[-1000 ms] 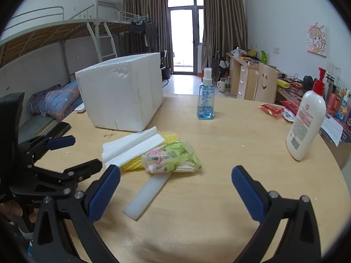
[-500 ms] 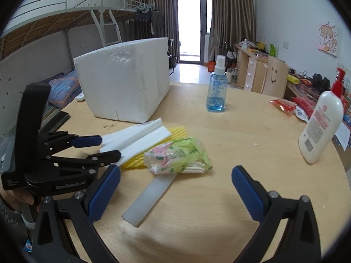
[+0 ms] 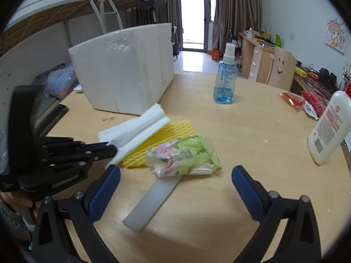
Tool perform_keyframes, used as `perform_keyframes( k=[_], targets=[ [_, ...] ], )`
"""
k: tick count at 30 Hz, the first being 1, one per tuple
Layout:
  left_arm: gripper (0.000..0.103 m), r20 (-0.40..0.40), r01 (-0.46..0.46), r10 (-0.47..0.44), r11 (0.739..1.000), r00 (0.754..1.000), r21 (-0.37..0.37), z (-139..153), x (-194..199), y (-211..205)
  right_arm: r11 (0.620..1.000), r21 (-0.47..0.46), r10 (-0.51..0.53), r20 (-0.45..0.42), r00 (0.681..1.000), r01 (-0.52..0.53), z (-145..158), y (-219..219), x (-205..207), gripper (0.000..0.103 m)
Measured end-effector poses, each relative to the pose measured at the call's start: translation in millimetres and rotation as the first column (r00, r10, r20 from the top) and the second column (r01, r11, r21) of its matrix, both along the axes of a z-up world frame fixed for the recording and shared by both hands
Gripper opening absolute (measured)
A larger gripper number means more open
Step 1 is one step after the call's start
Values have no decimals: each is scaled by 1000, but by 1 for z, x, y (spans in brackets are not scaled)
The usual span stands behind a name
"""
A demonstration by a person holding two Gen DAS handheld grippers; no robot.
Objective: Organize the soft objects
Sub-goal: 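Lower the left gripper onto the white paper towels and close it while the right gripper grasps the snack packet, then lift the paper towels with the left gripper while the right gripper lifts the snack packet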
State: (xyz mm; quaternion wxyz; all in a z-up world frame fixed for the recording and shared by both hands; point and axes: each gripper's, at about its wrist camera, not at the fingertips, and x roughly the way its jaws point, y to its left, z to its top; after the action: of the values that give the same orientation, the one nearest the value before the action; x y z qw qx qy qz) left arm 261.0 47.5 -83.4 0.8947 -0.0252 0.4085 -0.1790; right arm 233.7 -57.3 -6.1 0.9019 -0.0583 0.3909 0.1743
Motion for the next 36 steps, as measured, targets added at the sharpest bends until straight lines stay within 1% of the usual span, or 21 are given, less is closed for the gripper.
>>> perform_keyframes(
  k=[2, 4, 7, 13, 17, 18, 19, 20, 23, 25, 28, 32, 36],
  targets=[
    [6, 12, 6, -6, 1000, 1000, -15, 3, -3, 2, 1000, -25, -13, -15, 1000, 13, -2, 2, 4, 101],
    [6, 24, 11, -10, 999, 1000, -32, 5, -8, 5, 999, -33, -18, -25, 1000, 17, -3, 3, 7, 96],
    [6, 37, 17, -17, 1000, 999, -26, 6, -11, 4, 999, -38, -5, -44, 999, 3, -5, 7, 12, 90],
    [6, 42, 37, -36, 999, 998, -31, 5, -14, 1, 997, -75, -3, -57, 998, -1, -8, 12, 20, 90],
    [6, 43, 37, -35, 999, 998, -33, 5, -13, -1, 997, -81, 5, -88, 996, -12, -14, 15, 27, 89],
    [6, 43, 35, -34, 999, 998, -35, 5, -13, -1, 997, -81, 6, -96, 995, -14, -16, 16, 28, 86],
    [6, 42, 34, -32, 999, 999, -40, 5, -13, 0, 997, -81, 6, -97, 995, -14, -17, 17, 28, 78],
    [6, 42, 32, -30, 998, 999, -45, 5, -13, 1, 997, -79, 11, -106, 994, -20, -18, 17, 28, 74],
    [6, 47, 28, -26, 998, 999, -49, 6, -14, 2, 997, -68, 14, -132, 991, -23, -21, 19, 29, 66],
    [6, 50, 30, -28, 998, 998, -53, 7, -14, 3, 998, -61, 10, -134, 991, -19, -20, 18, 27, 62],
    [6, 66, 34, -30, 997, 997, -62, 9, -17, 4, 999, -53, 3, -126, 992, -10, -16, 15, 24, 50],
    [6, 72, 46, -39, 995, 997, -87, 11, -18, 5, 1000, -25, -16, -123, 992, 13, -11, 6, 21, 49],
    [6, 86, 39, -31, 995, 996, -90, 14, -23, 6, 1000, -5, -28, -100, 995, 28, -3, -1, 16, 49]
  ],
)
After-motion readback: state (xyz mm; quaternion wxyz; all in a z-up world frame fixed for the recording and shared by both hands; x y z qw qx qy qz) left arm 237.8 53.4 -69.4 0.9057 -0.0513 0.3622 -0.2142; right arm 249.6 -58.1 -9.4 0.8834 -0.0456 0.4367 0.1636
